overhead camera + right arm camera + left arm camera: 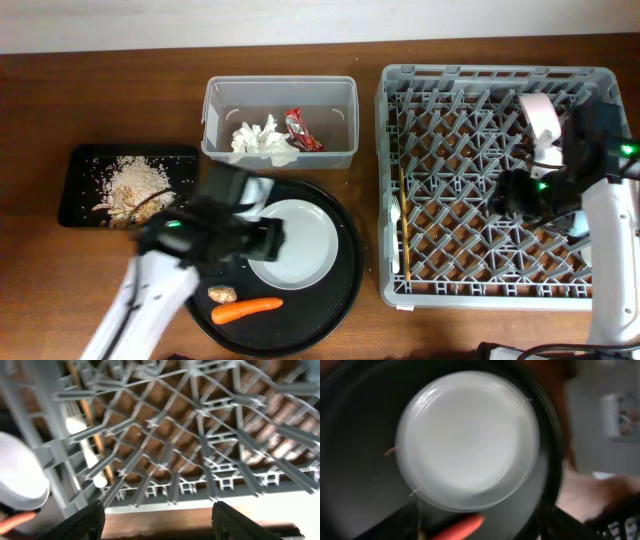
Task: Sort waste into correct bins and load items into the dishwasher rack
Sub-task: 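Grasp the white bowl with the right gripper and lift it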
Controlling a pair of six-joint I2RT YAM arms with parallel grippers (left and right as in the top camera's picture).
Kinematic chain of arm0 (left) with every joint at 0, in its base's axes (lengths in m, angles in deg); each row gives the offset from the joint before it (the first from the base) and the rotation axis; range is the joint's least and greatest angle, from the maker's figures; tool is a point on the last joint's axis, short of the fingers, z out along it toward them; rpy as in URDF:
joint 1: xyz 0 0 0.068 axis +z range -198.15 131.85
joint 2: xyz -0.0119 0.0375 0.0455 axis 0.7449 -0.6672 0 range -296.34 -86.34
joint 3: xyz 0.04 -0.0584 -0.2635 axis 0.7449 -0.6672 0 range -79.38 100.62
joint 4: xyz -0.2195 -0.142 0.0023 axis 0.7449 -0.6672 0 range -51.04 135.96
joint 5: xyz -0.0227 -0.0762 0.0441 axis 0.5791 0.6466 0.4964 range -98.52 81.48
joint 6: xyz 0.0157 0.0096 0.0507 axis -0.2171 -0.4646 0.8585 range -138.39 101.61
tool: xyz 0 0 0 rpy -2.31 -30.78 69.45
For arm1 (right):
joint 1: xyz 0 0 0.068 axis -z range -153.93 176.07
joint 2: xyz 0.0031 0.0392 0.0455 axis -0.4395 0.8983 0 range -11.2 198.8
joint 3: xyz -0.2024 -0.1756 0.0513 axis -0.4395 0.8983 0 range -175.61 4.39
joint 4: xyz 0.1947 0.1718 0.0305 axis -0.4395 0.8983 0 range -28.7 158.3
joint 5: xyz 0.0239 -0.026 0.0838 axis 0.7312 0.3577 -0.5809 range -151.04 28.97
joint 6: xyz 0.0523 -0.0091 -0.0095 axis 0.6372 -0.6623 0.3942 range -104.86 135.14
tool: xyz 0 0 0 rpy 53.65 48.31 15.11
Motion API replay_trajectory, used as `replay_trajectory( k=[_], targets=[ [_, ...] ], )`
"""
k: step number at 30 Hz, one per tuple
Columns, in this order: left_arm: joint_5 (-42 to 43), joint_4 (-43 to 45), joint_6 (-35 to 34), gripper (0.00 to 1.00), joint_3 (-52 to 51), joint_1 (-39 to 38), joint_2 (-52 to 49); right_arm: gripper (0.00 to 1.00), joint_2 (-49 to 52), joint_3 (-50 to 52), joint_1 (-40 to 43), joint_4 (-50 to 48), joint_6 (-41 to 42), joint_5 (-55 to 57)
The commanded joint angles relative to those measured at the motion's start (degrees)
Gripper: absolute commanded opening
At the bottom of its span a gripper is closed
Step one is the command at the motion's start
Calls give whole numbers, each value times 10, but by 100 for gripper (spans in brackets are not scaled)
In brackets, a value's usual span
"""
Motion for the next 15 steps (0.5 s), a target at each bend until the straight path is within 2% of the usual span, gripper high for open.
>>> replay_trajectory(
  k=[1, 3, 5, 7, 8, 11, 15],
  targets=[
    [-6, -54, 3, 81, 8, 145, 42, 72, -13, -13, -87, 1, -21, -28],
    [-6, -85, 3, 82, 8, 258, 47, 73, -17, -14, -196, -9, 0, -28],
    [-6, -98, 3, 87, 8, 324, 47, 73, -14, -12, -303, -28, 24, -26],
    [-6, -101, 3, 87, 8, 349, 47, 73, -3, -11, -382, -52, 66, -26],
    [-6, -101, 3, 92, 8, 350, 47, 73, 12, -11, -426, -66, 89, -26],
    [-6, -100, 3, 93, 8, 350, 47, 73, 82, -11, -522, -98, 133, -25],
    [-6, -102, 3, 93, 8, 350, 47, 72, 209, -11, -578, -136, 246, 59]
  ],
)
